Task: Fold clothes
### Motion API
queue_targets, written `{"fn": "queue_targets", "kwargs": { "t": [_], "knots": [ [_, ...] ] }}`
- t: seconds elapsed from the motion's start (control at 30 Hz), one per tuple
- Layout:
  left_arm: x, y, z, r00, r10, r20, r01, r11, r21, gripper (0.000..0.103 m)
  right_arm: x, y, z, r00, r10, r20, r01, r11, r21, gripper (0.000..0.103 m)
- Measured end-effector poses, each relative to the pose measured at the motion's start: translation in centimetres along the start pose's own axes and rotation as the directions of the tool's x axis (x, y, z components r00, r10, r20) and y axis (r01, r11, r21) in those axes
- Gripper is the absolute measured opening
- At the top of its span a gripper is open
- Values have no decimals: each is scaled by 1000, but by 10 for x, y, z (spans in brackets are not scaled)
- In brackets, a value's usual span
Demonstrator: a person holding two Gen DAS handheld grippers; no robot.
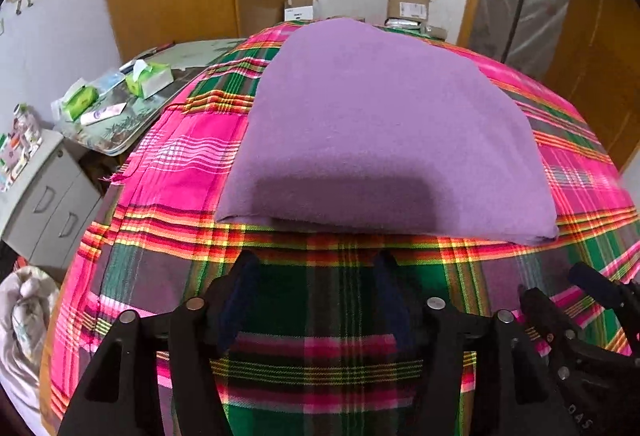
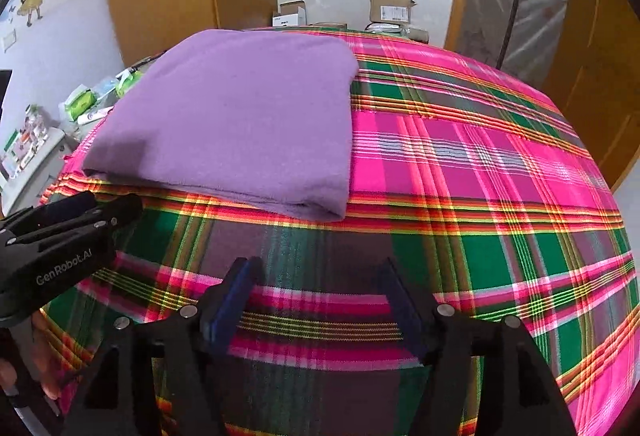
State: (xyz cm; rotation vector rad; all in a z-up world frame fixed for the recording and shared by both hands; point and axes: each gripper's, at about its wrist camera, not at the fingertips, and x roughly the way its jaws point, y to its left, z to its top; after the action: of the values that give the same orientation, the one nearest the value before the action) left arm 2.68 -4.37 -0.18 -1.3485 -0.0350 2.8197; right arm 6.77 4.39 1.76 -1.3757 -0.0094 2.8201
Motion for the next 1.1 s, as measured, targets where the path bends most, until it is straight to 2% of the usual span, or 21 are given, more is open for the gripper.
{"fn": "queue_targets", "kwargs": {
  "t": [0.4, 1.1],
  "knots": [
    [4, -4, 2, 1000, -11, -5, 11, 1000, 24, 75, 4, -3, 3, 1000, -16, 1, 16, 1000, 9, 72],
    [4, -4, 2, 1000, -12, -7, 12, 999, 29, 77, 4, -1, 1, 1000, -6, -2, 6, 1000, 3, 76]
  ]
}}
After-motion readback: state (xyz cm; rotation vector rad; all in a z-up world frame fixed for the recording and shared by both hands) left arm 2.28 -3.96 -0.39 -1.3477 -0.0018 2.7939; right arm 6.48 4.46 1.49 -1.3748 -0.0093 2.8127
